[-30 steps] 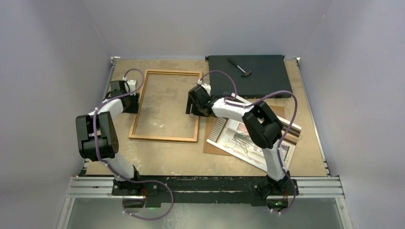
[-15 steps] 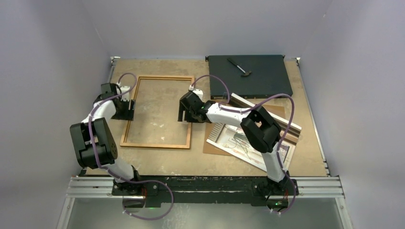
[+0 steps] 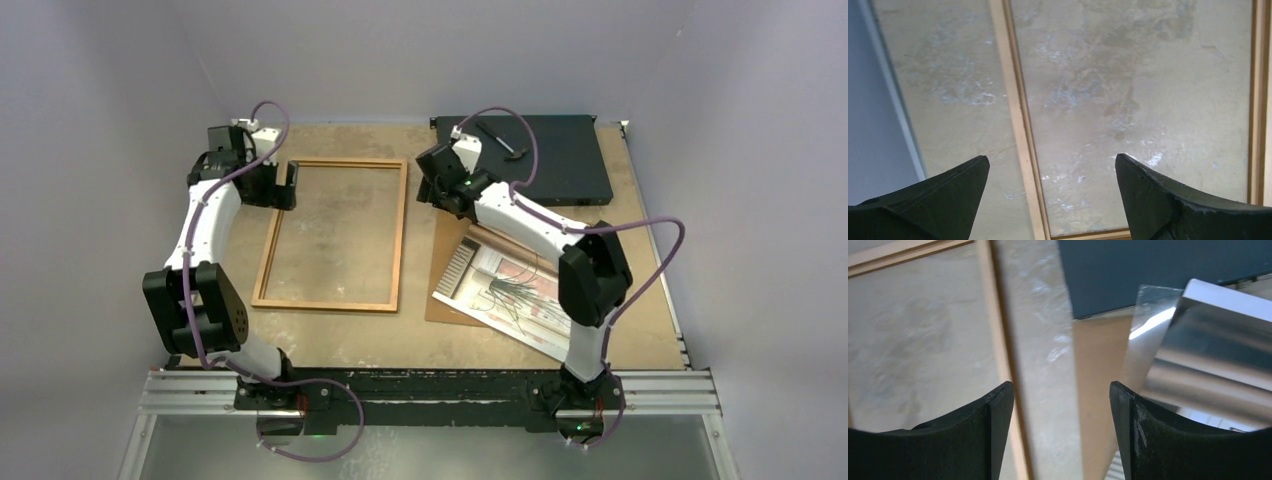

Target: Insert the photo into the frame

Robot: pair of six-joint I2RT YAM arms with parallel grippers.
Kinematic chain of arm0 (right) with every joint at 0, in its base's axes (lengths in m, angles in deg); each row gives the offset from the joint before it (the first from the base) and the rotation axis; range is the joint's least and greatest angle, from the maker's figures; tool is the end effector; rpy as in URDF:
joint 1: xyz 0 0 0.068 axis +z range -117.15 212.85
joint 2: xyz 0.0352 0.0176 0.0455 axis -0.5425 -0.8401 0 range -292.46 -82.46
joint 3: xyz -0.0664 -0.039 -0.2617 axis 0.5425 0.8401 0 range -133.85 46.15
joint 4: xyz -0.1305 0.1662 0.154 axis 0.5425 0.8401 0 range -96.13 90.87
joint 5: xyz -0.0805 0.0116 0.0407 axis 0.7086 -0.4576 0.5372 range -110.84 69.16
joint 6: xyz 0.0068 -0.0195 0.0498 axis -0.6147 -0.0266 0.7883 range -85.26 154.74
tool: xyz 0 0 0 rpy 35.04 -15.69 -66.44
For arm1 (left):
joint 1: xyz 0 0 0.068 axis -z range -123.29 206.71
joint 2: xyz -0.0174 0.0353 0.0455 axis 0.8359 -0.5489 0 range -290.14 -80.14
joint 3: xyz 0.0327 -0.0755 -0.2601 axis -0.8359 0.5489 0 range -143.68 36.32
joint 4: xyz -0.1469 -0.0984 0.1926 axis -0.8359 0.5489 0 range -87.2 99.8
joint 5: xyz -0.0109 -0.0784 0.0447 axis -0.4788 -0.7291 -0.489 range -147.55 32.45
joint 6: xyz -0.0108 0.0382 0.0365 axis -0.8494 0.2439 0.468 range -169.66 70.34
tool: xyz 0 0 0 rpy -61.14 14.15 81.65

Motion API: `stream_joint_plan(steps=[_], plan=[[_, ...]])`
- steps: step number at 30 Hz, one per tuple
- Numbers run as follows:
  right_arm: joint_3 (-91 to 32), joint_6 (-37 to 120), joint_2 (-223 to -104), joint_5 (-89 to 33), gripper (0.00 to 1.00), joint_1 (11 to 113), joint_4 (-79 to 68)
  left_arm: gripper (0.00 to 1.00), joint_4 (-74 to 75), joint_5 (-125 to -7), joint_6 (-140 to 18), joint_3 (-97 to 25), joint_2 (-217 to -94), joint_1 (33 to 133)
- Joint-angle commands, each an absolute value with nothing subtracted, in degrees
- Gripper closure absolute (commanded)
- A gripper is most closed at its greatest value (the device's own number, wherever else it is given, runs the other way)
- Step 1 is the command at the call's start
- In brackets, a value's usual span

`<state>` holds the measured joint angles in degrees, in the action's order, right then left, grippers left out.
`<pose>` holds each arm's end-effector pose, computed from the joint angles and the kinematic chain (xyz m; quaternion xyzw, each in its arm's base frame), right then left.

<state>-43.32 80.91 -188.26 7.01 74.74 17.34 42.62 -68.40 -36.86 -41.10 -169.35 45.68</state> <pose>0.3275 0.2713 0.2887 0.1349 0.8745 0.1295 0.4476 0.3311 0.0577 0.3008 0.0456 0.9395 -0.0198 0.3388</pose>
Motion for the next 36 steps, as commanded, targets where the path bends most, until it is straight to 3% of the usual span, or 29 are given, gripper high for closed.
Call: stream_joint_plan(steps=[1, 9, 28, 36], plan=[[-48.69, 81.02, -195.78, 16.85, 0.31, 75.25, 29.19, 0.03, 45.30, -69.33, -38.76, -41.05, -168.35, 48.36], [-54.88, 83.74, -202.55, 23.39, 0.43, 75.23, 36.36, 0.02, 44.08, -67.38, -37.99, -39.17, -168.46, 49.15], [-61.54, 86.91, -212.38, 31.20, 0.44, 75.24, 40.67, 0.01, 43.38, -65.63, -36.37, -37.70, -168.38, 49.13], [-61.17, 86.88, -213.64, 33.91, 0.52, 75.22, 40.28, 0.02, 43.76, -65.12, -36.47, -37.65, -168.30, 49.18]])
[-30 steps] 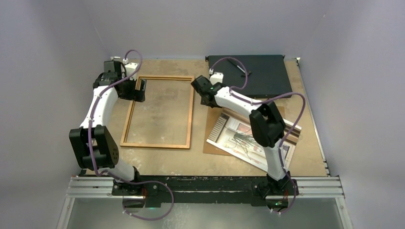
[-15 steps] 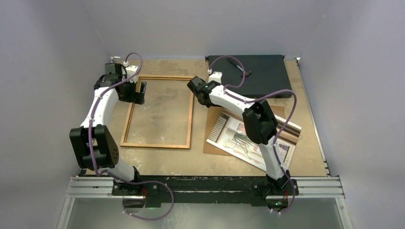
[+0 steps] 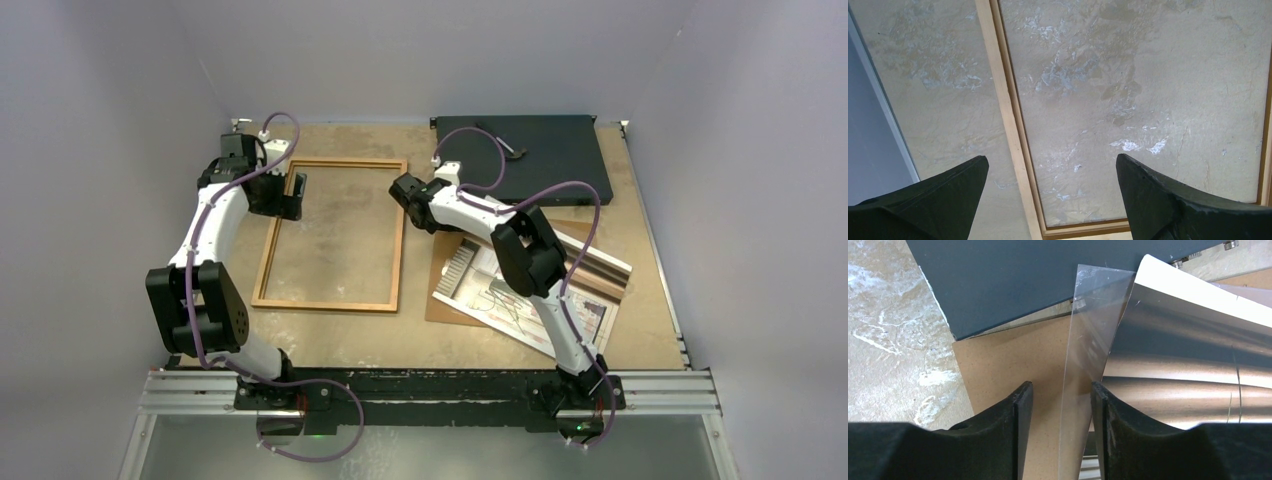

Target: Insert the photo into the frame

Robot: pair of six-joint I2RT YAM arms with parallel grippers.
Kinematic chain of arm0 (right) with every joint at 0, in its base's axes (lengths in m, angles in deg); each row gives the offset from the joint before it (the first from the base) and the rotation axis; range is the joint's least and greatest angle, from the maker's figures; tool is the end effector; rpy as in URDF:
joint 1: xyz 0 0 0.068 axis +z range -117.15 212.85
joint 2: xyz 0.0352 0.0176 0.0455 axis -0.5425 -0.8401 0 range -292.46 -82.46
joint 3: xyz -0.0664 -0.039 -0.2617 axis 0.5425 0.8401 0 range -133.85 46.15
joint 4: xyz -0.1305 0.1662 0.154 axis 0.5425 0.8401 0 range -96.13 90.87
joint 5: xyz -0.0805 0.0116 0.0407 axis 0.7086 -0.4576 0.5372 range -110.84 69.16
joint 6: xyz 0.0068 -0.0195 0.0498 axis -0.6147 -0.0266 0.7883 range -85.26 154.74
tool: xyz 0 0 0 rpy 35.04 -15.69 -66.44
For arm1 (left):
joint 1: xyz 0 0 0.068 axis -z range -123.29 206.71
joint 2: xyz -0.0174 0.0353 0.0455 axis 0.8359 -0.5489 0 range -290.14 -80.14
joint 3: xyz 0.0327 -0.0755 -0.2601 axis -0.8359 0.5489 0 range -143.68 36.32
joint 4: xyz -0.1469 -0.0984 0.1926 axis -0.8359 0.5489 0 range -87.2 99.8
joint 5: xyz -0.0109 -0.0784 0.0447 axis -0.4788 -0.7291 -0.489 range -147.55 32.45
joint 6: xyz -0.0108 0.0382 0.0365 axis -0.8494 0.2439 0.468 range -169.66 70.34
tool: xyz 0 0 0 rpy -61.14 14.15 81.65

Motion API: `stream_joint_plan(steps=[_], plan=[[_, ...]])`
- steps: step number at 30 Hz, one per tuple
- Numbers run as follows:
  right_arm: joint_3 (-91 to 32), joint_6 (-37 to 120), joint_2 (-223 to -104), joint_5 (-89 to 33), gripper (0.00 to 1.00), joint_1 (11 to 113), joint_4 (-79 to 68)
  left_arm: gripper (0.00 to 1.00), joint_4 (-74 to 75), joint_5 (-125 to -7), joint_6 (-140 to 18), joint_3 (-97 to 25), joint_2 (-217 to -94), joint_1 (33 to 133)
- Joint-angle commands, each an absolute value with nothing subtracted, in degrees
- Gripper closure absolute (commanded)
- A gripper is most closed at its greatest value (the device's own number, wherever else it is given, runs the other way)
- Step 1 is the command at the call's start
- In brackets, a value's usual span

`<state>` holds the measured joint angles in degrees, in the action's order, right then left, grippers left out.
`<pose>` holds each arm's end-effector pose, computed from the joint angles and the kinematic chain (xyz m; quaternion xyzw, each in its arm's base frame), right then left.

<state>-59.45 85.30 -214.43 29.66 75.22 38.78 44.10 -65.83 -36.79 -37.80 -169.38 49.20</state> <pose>0.3685 0.2989 0.1632 0.1330 0.8851 -0.1833 0.4065 0.3268 0.0379 0.2806 0.0654 0.9528 -0.0170 0.2959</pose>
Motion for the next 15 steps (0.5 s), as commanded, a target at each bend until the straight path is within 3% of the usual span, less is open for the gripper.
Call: stream_joint_plan(steps=[1, 9, 15], plan=[[-61.10, 86.78, -213.60, 34.14, 0.54, 75.22, 40.04, 0.02, 43.76, -65.11, -36.52, -37.61, -168.30, 49.18], [-60.67, 86.33, -213.03, 34.90, 0.87, 75.88, 39.10, 0.02, 43.48, -64.50, -36.71, -37.26, -168.65, 49.17], [-61.34, 86.32, -212.70, 35.62, 1.00, 76.31, 39.44, 0.02, 43.32, -64.24, -36.55, -36.84, -168.65, 49.17]])
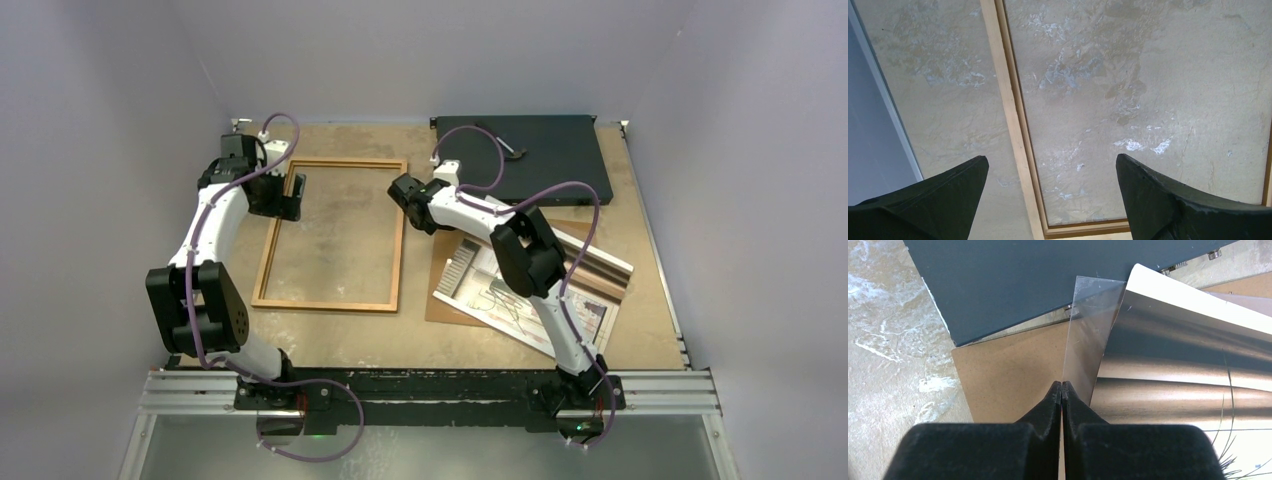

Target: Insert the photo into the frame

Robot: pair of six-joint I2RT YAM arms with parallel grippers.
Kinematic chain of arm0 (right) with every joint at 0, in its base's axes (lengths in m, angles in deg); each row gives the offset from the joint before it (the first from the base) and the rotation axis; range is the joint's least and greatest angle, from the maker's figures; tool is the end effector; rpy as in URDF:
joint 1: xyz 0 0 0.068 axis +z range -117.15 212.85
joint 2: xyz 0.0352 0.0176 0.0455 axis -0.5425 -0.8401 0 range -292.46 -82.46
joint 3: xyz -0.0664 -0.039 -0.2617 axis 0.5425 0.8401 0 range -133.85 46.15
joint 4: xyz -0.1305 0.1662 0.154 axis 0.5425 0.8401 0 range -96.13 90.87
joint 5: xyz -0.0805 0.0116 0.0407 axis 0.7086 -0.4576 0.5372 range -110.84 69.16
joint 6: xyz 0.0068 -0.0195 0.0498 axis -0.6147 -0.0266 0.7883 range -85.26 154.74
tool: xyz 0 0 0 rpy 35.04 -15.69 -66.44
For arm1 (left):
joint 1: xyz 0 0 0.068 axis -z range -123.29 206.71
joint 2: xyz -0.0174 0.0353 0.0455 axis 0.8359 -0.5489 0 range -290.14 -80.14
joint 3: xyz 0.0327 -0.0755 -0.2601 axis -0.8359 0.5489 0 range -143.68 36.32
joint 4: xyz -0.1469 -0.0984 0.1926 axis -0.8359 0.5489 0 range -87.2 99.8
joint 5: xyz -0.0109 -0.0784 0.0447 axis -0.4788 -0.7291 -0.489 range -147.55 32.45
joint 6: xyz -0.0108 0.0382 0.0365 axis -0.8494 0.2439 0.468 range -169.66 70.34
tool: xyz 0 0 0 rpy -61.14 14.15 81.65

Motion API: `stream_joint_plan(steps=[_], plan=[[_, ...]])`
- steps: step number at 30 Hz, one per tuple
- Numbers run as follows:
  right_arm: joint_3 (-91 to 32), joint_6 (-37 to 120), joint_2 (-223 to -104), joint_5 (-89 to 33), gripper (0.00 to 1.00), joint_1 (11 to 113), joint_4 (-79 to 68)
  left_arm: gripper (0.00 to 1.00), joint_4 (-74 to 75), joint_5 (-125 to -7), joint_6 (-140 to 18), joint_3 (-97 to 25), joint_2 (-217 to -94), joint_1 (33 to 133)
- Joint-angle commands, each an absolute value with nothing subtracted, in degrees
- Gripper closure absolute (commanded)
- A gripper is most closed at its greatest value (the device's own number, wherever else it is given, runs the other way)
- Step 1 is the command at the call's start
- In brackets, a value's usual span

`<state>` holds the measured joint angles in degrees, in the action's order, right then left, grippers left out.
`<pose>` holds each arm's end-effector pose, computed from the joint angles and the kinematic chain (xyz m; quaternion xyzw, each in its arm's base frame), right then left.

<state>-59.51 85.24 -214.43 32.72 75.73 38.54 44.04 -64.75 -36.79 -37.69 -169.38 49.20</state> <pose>0.3667 0.3014 0.1650 0.1329 0.8735 -0.1975 0.4246 0.3267 0.0385 0.2799 0.0627 0.9537 -0.0082 0.2941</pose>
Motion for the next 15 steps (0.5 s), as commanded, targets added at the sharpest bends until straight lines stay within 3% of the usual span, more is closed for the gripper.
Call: stream_joint_plan(steps=[1, 11, 15], plan=[[-61.52, 86.27, -212.72, 35.73, 1.00, 76.47, 39.46, 0.02, 43.32, -64.19, -36.55, -36.88, -168.65, 49.15], [-67.44, 82.30, -214.43, 34.19, 1.00, 80.82, 37.28, 0.03, 43.32, -63.58, -36.14, -36.48, -168.38, 49.15], [-64.24, 82.28, -208.94, 28.78, 1.00, 79.91, 36.61, 0.04, 43.49, -67.99, -36.88, -36.70, -168.36, 49.22]])
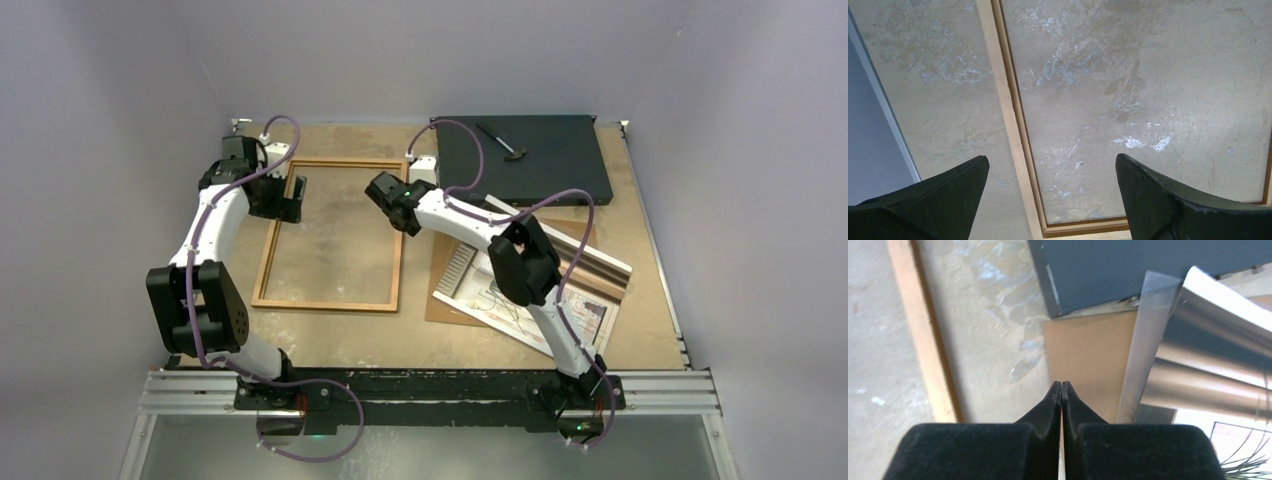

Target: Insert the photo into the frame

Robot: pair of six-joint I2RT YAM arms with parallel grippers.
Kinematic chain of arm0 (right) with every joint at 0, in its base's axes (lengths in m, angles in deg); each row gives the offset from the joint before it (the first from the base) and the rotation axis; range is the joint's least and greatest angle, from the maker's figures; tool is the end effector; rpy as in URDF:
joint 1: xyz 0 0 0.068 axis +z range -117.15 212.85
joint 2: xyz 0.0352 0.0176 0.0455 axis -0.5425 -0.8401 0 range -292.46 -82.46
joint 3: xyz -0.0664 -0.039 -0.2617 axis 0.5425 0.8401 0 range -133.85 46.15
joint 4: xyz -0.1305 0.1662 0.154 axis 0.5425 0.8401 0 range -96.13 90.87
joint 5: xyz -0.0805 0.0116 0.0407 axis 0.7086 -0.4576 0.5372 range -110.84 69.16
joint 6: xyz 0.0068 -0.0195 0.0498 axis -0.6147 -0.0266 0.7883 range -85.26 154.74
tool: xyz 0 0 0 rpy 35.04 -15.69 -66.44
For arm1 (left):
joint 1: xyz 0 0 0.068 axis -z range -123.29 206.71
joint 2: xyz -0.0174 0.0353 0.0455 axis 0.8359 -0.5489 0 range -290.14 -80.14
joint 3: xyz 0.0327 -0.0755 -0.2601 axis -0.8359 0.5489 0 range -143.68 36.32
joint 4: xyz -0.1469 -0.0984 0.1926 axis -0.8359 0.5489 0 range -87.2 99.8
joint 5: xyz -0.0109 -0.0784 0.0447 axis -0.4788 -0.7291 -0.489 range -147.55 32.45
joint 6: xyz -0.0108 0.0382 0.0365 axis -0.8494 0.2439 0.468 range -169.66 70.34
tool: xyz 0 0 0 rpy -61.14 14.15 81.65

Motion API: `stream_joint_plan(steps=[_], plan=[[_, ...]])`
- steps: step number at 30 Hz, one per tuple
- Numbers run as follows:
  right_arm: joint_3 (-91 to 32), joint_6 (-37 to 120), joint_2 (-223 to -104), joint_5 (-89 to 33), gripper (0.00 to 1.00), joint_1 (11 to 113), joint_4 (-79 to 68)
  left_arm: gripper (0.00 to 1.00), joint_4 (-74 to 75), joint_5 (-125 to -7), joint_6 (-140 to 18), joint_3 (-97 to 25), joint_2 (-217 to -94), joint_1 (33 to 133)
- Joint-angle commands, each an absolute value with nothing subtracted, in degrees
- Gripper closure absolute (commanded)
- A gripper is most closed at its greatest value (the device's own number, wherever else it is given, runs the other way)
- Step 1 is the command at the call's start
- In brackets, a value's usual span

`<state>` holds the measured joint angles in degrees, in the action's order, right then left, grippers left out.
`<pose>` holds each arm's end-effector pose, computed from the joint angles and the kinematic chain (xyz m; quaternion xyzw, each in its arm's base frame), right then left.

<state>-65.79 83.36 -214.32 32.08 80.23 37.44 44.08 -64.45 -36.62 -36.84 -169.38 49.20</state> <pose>0.3524 0.3410 0.1976 0.1117 0.8702 -0.1377 0.4597 0.3252 0.0385 0.2753 0.0631 0.9560 -0.0068 0.2864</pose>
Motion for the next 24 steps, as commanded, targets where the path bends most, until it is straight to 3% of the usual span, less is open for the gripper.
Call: stream_joint_plan(steps=[1, 3, 4, 6, 9, 16, 24], plan=[[-61.15, 81.48, -205.76, 27.06, 0.91, 79.10, 34.21, 0.03, 43.85, -69.88, -37.44, -37.24, -168.50, 49.51], [-53.23, 81.38, -197.81, 22.43, 0.51, 75.94, 29.84, 0.02, 44.92, -72.10, -39.05, -38.54, -169.04, 52.27], [-48.50, 81.40, -193.57, 18.96, 0.39, 73.23, 27.30, 0.01, 44.94, -72.41, -39.85, -39.03, -169.13, 54.30], [-37.81, 80.79, -183.55, 11.99, 0.21, 66.76, 21.40, 0.01, 43.98, -72.30, -41.43, -39.60, -169.29, 59.26], [-25.23, 79.52, -171.38, 4.64, 0.04, 55.79, 15.53, 0.00, 41.75, -71.91, -43.86, -40.54, -170.93, 66.74], [-13.74, 77.93, -162.40, -5.55, 0.01, 35.07, 14.66, 0.00, 37.17, -73.21, -48.59, -45.08, -180.24, 81.22], [-9.14, 78.29, -161.65, -7.59, 0.01, 30.61, 15.37, 0.00, 28.19, -77.59, -52.31, -48.33, -188.21, 90.32]])
